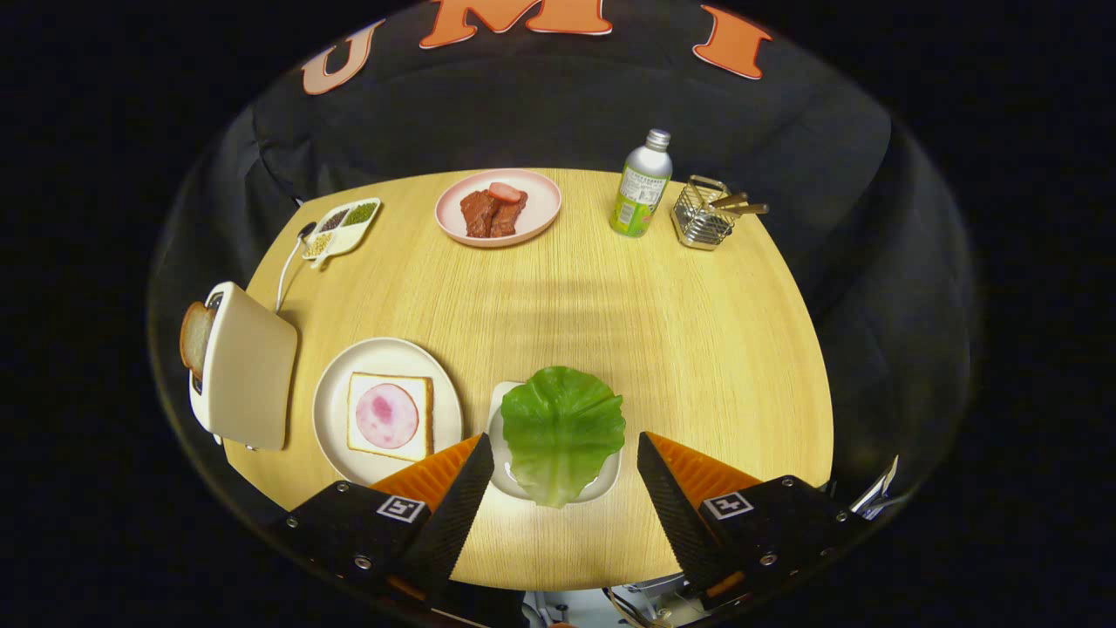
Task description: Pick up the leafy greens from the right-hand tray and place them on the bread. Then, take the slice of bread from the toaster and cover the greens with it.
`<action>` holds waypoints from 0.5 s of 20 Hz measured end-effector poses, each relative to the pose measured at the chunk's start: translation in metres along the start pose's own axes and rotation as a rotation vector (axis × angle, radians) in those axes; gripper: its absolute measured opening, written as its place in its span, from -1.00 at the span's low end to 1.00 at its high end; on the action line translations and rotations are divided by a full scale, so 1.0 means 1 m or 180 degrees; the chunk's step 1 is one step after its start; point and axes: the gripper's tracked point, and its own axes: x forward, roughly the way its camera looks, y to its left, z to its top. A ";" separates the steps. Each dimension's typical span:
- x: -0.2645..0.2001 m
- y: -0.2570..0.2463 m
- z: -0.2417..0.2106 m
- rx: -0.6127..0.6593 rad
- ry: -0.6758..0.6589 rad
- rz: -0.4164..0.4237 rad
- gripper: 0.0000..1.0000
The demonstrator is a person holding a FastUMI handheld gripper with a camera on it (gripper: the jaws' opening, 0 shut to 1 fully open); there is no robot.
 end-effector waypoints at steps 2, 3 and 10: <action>0.014 0.002 -0.006 0.0007 0.0127 0.0015 1.00; 0.021 0.005 -0.010 0.0045 0.0204 0.0043 1.00; 0.067 0.007 -0.032 0.0083 0.0581 0.0078 1.00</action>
